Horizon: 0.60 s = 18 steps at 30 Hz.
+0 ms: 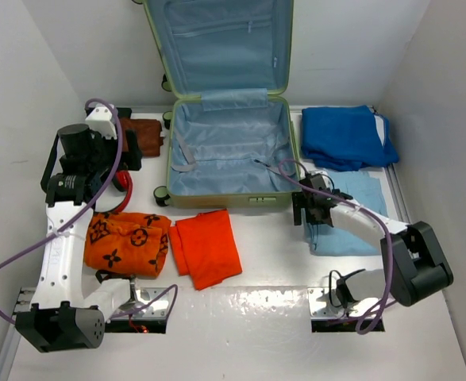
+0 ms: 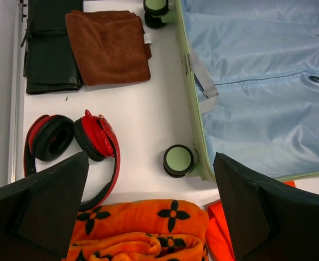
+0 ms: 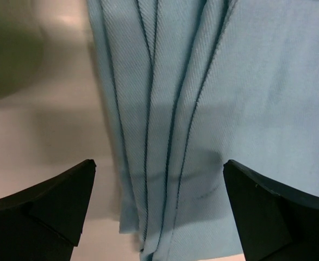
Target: Pack the luggage
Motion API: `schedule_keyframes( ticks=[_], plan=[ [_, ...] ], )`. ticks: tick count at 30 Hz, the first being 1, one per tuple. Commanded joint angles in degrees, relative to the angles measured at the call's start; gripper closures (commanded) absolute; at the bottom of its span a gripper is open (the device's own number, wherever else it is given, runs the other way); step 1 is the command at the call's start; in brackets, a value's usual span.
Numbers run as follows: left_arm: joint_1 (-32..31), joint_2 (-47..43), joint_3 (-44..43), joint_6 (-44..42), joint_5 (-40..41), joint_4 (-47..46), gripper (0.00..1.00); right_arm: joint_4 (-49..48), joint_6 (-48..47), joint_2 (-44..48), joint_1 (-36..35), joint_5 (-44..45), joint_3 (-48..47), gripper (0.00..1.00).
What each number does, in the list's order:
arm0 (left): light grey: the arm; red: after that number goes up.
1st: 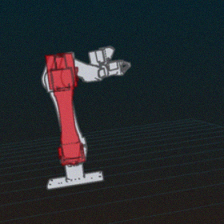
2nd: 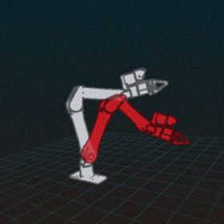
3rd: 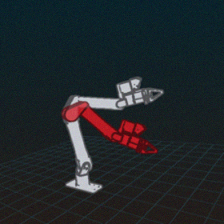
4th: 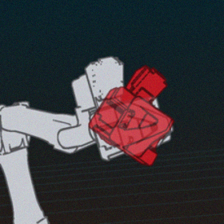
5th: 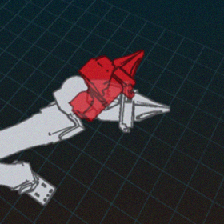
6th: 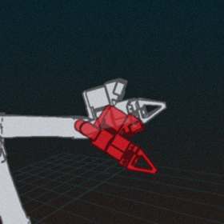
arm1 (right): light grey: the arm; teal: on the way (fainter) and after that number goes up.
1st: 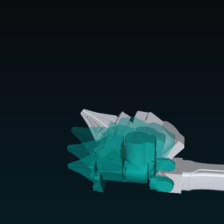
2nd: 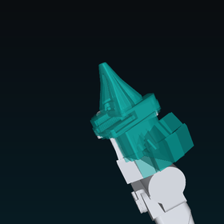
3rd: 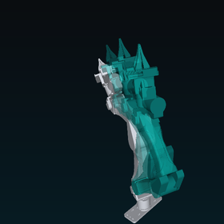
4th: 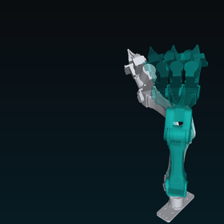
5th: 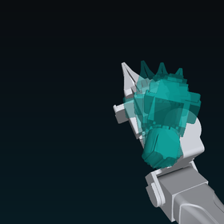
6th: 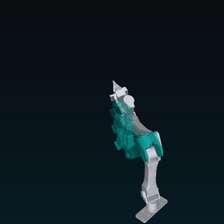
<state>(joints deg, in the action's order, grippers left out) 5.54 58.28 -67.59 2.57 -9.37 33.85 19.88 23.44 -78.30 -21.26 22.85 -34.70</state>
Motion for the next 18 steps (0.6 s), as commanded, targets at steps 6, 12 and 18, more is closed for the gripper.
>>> schedule_keyframes(
  ticks=[6,12,18],
  plan=[
    [-0.62,0.61,-3.07,0.16,1.10,-1.24,0.00,2.17,5.47,-10.19,5.78,-3.00,-4.40,0.00],
    [-0.62,0.61,-4.21,-0.90,2.77,-1.24,0.00,5.17,2.32,-11.44,12.36,2.37,-2.75,0.00],
    [-0.62,2.18,-5.35,-0.90,3.30,-1.24,0.00,2.63,-6.54,-7.66,17.12,2.11,1.12,0.06]
  ],
)
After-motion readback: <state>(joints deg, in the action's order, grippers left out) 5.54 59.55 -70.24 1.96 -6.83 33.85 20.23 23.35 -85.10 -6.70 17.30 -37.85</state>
